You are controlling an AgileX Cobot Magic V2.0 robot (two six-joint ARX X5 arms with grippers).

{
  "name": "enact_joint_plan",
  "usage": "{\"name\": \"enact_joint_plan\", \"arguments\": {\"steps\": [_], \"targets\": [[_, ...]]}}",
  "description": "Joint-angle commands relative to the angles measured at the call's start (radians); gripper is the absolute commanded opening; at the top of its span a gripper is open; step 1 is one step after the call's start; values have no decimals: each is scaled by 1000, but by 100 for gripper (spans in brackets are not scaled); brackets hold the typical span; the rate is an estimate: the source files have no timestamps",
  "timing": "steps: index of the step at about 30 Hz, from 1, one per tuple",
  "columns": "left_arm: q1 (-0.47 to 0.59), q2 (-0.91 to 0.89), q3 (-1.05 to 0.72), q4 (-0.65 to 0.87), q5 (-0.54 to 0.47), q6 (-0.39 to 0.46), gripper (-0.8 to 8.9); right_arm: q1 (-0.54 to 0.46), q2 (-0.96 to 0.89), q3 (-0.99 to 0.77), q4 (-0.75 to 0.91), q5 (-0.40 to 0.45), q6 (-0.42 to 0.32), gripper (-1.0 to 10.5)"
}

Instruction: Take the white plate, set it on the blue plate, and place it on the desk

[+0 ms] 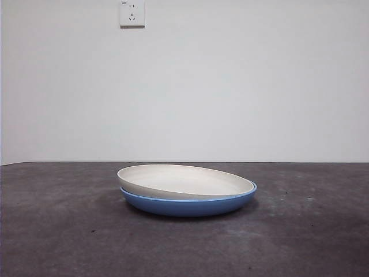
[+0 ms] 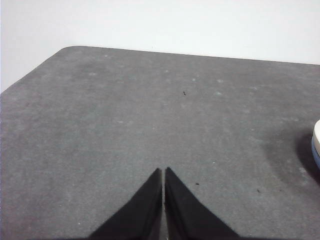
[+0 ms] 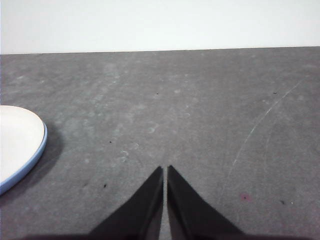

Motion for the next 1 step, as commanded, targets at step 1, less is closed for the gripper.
{"name": "enact_joint_plan", "arguments": {"steps": [1], "targets": [[2, -2, -21, -7, 0, 0, 10, -1, -3, -5, 4, 0, 10, 8]]}}
